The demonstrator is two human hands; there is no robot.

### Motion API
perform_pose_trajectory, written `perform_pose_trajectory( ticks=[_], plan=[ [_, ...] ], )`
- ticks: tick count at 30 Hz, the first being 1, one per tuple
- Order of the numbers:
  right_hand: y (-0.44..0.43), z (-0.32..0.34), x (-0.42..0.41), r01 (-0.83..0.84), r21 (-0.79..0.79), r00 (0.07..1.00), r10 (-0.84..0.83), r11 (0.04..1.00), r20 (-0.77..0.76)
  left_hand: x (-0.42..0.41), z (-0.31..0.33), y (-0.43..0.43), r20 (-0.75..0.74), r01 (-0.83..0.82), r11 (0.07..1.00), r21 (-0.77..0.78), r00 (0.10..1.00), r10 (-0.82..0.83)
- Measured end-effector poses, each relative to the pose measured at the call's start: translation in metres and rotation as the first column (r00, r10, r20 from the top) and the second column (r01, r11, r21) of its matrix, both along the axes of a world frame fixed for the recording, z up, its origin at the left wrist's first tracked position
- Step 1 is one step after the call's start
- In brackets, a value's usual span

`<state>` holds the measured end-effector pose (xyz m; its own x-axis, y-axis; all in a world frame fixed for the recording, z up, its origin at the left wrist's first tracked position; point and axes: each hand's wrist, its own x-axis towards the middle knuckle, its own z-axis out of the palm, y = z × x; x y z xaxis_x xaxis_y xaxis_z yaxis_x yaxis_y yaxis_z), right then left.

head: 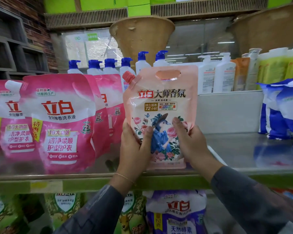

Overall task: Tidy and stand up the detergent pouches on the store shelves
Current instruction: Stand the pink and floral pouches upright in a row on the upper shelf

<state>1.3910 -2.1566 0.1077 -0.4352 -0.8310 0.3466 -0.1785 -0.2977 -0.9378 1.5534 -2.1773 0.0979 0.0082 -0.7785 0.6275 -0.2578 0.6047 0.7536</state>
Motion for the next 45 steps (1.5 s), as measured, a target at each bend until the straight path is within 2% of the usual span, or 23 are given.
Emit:
perform_pose_trajectory(
  ticks=[7, 13, 18, 25, 27, 31, 35, 45],
  plan=[
    [0.014, 0.007, 0.007, 0.074, 0.003, 0.995, -0.073, 0.997, -0.063, 0.004, 0.01, 0.013, 0.156, -0.129, 0.973, -0.189, 0.975, 0.159],
    [0.02, 0.009, 0.01, 0.171, 0.003, 0.975, -0.169, 0.985, -0.141, 0.007, 0.009, 0.008, 0.298, -0.19, 0.89, -0.414, 0.896, 0.329],
    [0.023, 0.007, 0.011, 0.25, 0.035, 0.954, -0.24, 0.968, -0.18, 0.006, -0.002, 0.004, 0.355, -0.12, 0.914, -0.387, 0.896, 0.268],
    [0.026, 0.002, 0.019, 0.346, 0.033, 0.905, -0.325, 0.938, -0.275, 0.015, -0.012, 0.006, 0.387, -0.083, 0.9, -0.429, 0.883, 0.266],
    [0.025, 0.003, 0.019, 0.367, 0.05, 0.905, -0.344, 0.929, -0.251, 0.019, -0.015, 0.004, 0.407, -0.065, 0.903, -0.425, 0.877, 0.255],
    [0.024, 0.007, 0.018, 0.365, 0.088, 0.928, -0.356, 0.927, -0.107, 0.024, -0.016, 0.001, 0.423, -0.005, 0.92, -0.391, 0.887, 0.184],
    [0.018, 0.01, 0.012, 0.406, 0.113, 0.913, -0.396, 0.907, -0.102, 0.027, -0.015, 0.001, 0.433, 0.029, 0.922, -0.387, 0.888, 0.153],
    [0.018, 0.009, 0.023, 0.452, 0.01, 0.88, -0.444, 0.892, -0.169, 0.028, -0.014, 0.0, 0.475, -0.043, 0.893, -0.448, 0.834, 0.279]
  ],
)
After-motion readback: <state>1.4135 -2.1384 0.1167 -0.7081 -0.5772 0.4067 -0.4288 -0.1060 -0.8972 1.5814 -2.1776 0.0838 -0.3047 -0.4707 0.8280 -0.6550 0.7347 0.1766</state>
